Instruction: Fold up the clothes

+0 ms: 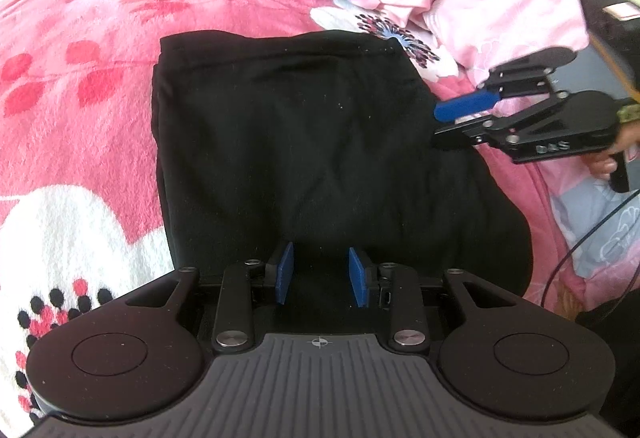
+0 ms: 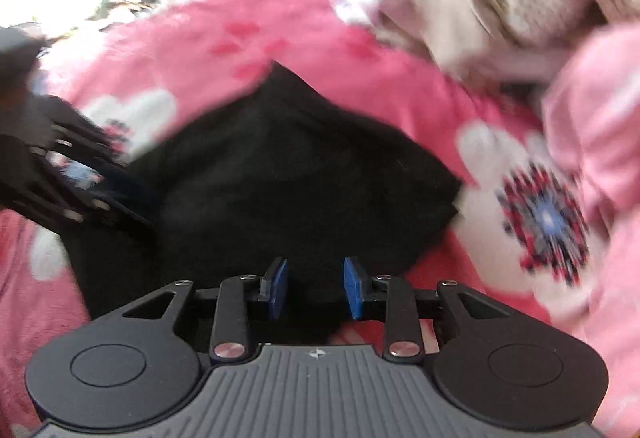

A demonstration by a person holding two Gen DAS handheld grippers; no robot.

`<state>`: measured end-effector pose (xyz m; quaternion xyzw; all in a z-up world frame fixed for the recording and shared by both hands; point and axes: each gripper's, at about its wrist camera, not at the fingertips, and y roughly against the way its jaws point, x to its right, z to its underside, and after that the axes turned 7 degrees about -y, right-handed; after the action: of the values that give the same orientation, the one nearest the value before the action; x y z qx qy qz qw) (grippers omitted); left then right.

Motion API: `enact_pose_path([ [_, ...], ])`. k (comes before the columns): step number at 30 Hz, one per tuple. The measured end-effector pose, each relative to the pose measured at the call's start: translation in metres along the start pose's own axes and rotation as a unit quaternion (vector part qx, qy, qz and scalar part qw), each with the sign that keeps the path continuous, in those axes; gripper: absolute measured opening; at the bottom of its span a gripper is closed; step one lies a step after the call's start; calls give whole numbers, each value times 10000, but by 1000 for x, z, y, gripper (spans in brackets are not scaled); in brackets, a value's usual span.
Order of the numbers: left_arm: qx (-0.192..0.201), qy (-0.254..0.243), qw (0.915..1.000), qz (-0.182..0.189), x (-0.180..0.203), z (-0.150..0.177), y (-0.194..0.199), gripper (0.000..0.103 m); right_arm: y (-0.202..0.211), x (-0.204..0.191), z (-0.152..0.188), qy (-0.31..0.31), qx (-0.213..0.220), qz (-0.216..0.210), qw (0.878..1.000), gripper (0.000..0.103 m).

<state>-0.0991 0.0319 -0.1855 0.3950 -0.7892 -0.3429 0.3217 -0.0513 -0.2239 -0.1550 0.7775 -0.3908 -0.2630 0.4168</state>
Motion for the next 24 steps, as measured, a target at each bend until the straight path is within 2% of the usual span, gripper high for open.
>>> enact_pose_path([
  [2,2,-8,10000,3,0,0,0,31,4,12,-3,-296,72,231,9993,30],
  [5,-1,-5,10000,11,0,0,0,31,19,10,-8,-177,388,216,9989,30],
  [9,-7,-1,10000,10,0,0,0,31,33,-14,-3,319,638,-350,9968,30],
  [13,-12,-37,10000,40,-2,-2,-1,31,35,-36,9,806,572,-878,9912,30],
  [16,-6,-44,10000,39,-2,-1,-1,31,30,-46,17,1023,361,-1168,9872,30],
  [19,-1,-33,10000,46,-3,-1,-1,31,25,-51,27,1173,88,-1155,9863,30],
  [22,4,-45,10000,48,-2,-2,-1,31,14,-48,34,1268,-186,-865,9880,30],
  [24,13,-49,10000,45,-2,-1,-1,31,13,-47,35,1282,-221,-745,9887,28],
])
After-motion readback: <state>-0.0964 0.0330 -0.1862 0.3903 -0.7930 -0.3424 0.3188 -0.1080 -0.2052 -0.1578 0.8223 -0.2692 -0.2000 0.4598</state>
